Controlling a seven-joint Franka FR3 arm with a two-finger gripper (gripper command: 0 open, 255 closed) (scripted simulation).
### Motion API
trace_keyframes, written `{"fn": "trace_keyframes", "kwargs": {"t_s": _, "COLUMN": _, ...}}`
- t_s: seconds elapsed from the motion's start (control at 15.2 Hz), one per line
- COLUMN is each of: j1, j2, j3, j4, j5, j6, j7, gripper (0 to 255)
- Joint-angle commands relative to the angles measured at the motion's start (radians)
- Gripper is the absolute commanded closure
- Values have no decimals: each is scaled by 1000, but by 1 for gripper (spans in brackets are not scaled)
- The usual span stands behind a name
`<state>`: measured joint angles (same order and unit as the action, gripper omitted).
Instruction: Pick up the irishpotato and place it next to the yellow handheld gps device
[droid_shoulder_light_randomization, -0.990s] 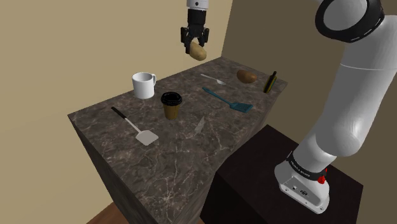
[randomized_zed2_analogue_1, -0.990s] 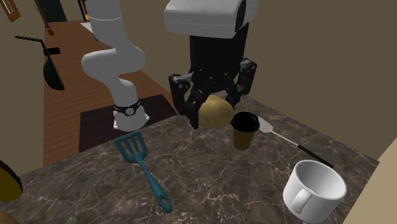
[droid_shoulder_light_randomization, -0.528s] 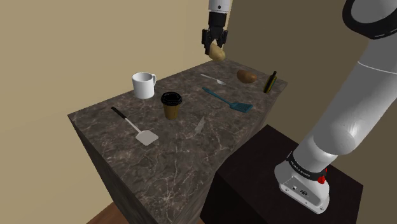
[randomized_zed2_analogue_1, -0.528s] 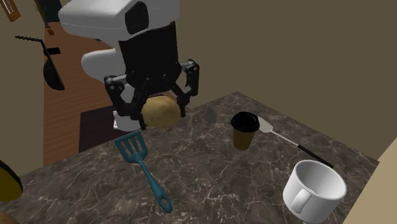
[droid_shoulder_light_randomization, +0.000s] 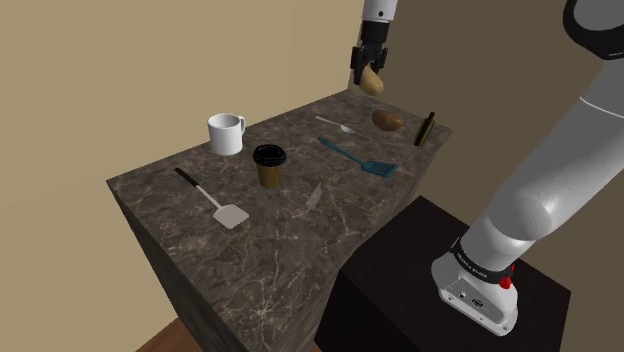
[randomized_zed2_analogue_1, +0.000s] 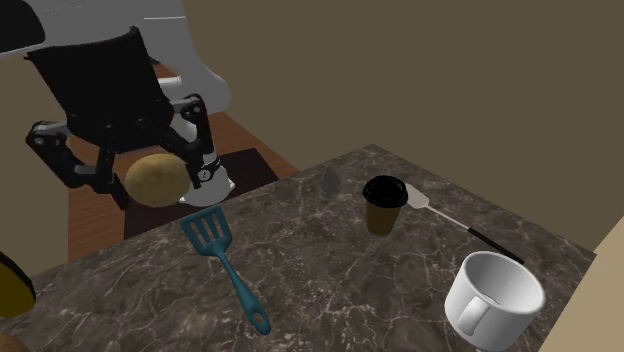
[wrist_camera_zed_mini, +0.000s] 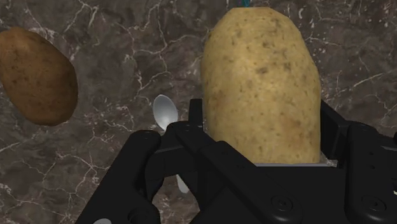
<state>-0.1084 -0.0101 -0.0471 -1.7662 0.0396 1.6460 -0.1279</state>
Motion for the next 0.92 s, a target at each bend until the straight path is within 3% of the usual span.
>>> {"fn": "trace_keyframes", "kwargs": {"t_s": 0.0, "j1": -22, "j2": -25, "j3": -22, "j4": -33, "j5": -6, "j6": 7, "j7": -45, "gripper": 255}}
{"fn": "trace_keyframes", "kwargs": {"t_s": 0.46, "j1": -101, "j2": -64, "j3": -109, "j4": -76, "j5": -34, "j6": 7, "j7": -207, "gripper": 255}}
{"fn": "trace_keyframes", "kwargs": {"t_s": 0.86, "j1": -101, "j2": -61, "j3": -110, "j4": -153, "j5": -34, "j6": 88, "j7": -208, "gripper": 255}}
